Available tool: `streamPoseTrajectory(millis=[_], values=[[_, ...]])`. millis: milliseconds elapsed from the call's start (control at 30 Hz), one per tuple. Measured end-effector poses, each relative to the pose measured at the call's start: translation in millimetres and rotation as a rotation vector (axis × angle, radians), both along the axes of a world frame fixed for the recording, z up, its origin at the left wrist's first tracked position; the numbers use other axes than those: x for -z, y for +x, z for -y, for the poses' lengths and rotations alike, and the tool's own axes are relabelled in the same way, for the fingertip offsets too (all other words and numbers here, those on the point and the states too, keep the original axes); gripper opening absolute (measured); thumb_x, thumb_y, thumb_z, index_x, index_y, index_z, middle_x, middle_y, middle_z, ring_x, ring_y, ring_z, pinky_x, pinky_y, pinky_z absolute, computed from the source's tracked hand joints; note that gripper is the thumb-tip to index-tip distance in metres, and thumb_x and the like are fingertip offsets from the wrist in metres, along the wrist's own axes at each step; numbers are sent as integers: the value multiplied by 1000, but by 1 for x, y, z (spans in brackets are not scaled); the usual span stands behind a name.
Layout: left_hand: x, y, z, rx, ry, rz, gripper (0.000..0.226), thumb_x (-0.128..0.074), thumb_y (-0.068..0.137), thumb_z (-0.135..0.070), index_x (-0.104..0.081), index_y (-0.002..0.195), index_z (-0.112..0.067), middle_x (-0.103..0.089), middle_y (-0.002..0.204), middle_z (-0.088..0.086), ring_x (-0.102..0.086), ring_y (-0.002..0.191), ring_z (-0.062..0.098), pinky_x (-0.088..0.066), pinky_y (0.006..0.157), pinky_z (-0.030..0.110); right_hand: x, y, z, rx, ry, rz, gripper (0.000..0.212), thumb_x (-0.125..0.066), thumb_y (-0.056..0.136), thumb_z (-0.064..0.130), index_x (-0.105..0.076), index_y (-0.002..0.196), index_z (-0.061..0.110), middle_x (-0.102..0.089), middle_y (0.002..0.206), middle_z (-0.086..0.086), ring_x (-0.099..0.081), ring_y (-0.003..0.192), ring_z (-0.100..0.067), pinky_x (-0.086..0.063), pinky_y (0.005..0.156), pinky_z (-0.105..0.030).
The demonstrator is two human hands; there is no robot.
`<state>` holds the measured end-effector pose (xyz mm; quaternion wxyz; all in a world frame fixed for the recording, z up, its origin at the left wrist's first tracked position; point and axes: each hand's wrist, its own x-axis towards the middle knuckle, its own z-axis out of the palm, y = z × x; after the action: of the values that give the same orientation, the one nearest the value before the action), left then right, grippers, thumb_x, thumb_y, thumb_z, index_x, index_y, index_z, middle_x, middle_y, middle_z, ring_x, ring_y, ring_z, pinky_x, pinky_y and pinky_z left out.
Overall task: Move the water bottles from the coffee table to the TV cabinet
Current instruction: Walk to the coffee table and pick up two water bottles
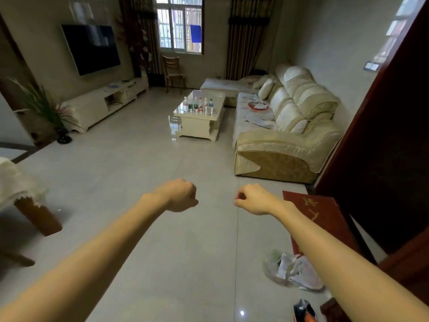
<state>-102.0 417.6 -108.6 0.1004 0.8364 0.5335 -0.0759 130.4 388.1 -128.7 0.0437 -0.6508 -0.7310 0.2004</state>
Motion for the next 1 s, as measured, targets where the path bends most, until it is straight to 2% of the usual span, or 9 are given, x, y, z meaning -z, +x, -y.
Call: streamPoseTrajectory(millis=[133, 267, 433, 567, 700, 800, 1000], values=[[4, 10, -57, -11, 19, 18, 29, -51, 92, -39, -64, 105, -16, -65, 108, 10, -62, 96, 29, -50, 77, 35, 7, 15, -63, -11, 46, -21, 35, -53, 90, 35, -69, 97, 4, -70, 94, -17, -66, 87, -31, -55, 82, -52], [11, 18, -110, -44, -7, 82, 28, -52, 92, -39, -64, 105, -16, -66, 108, 8, -61, 96, 26, -47, 77, 32, 8, 28, -126, -12, 75, -27, 37, -52, 88, 34, -67, 98, 2, -70, 95, -18, -64, 88, -32, -54, 80, -51], [14, 11, -172, -100, 4, 74, 28, -52, 92, -42, -64, 104, -20, -66, 109, 8, -60, 97, 26, -50, 80, 34, 10, 31, -201, -38, 66, -23, 38, -53, 88, 32, -66, 99, -2, -69, 97, -22, -64, 90, -36, -54, 79, -51], [15, -3, -219, -136, -9, 67, 28, -51, 92, -40, -64, 104, -18, -64, 110, 8, -60, 97, 27, -46, 76, 31, 12, 22, -250, -69, 27, -13, 31, -54, 90, 31, -70, 97, 5, -71, 94, -15, -64, 89, -29, -53, 78, -44], [22, -17, -266, -149, -15, 55, 28, -51, 92, -42, -64, 103, -19, -64, 109, 8, -60, 96, 26, -48, 78, 33, 19, 8, -301, -93, 12, -12, 33, -53, 89, 34, -69, 96, 6, -71, 92, -15, -65, 85, -29, -54, 79, -47], [33, -27, -307, -139, -33, 58, 27, -52, 92, -41, -64, 102, -19, -65, 108, 8, -61, 95, 26, -49, 78, 33, 27, -2, -343, -92, -6, -3, 29, -53, 89, 36, -69, 96, 13, -71, 93, -7, -65, 86, -24, -54, 80, -46], [49, -50, -415, -94, -40, 61, 30, -50, 92, -43, -63, 105, -19, -64, 111, 7, -60, 97, 25, -47, 77, 32, 40, -21, -443, -57, -26, 9, 25, -55, 90, 34, -70, 97, 15, -71, 97, -4, -64, 92, -22, -53, 83, -42]])
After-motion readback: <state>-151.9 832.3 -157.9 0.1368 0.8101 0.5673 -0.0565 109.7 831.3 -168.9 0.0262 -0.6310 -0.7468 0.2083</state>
